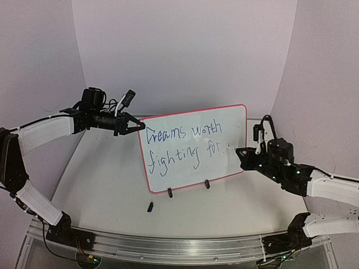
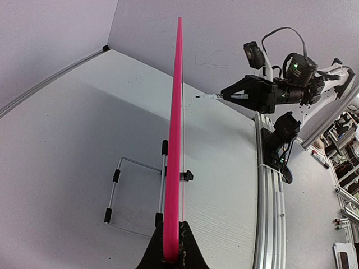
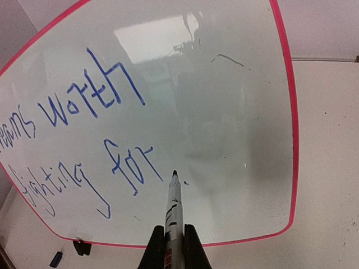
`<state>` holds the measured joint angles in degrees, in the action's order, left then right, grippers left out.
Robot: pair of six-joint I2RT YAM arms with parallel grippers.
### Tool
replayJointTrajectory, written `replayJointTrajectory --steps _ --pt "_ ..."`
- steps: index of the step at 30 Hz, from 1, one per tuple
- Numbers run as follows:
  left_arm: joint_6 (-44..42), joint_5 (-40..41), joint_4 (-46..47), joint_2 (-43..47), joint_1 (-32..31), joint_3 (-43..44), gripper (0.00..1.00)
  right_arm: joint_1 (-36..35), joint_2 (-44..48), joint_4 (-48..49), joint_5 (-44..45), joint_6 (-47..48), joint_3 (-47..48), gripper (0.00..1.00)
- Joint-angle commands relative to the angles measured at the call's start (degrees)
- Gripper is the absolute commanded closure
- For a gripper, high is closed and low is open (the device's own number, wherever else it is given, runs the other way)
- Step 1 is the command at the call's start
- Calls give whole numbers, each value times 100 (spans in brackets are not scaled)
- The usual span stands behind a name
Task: Write a sentence on the whiteboard
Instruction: Write a sentence on the whiteboard, then place the whiteboard at the center of the board.
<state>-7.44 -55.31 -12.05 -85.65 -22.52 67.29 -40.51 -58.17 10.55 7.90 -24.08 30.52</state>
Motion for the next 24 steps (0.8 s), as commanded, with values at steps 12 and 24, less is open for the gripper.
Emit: replayJointTrajectory --steps 12,24 --pt "-207 554 -411 38 -169 -222 55 25 741 -494 137 30 66 100" --pt "101 1153 -54 509 -165 -532 36 19 1274 -910 250 232 198 100"
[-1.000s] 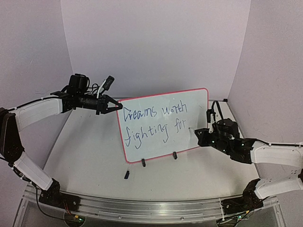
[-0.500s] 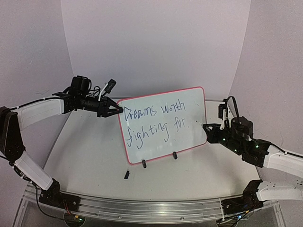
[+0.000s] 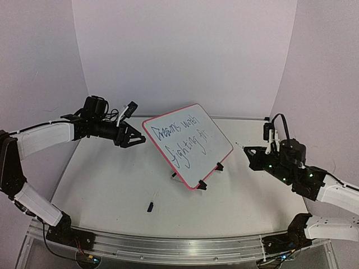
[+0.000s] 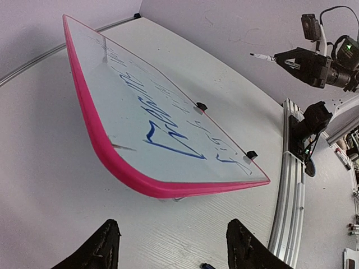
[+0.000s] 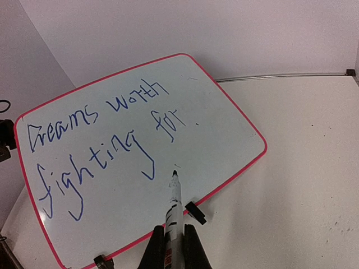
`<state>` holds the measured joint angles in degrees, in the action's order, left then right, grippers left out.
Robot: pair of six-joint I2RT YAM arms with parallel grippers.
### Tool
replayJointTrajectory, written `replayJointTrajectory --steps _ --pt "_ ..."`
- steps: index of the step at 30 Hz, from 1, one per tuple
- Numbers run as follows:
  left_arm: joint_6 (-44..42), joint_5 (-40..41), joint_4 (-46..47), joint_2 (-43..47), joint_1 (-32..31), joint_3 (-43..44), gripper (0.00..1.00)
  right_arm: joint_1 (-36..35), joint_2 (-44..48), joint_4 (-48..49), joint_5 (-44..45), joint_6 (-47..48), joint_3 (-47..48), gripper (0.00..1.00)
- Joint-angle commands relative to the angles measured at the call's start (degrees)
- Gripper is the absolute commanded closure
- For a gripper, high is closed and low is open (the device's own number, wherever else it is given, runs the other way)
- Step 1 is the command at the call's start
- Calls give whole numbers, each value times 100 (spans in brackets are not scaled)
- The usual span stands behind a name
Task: Write a sentence on the whiteboard
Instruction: Place the whiteboard at the center of the board.
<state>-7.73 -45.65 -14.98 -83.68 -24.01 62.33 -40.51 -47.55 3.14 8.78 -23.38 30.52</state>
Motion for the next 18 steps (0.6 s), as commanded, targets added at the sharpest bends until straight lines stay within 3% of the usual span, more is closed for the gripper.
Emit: replayJointTrajectory --steps 1,18 --pt "156 205 241 329 -16 -26 35 25 251 -199 175 194 220 100" --pt "695 358 430 1101 -21 -466 27 26 438 -278 122 307 261 100"
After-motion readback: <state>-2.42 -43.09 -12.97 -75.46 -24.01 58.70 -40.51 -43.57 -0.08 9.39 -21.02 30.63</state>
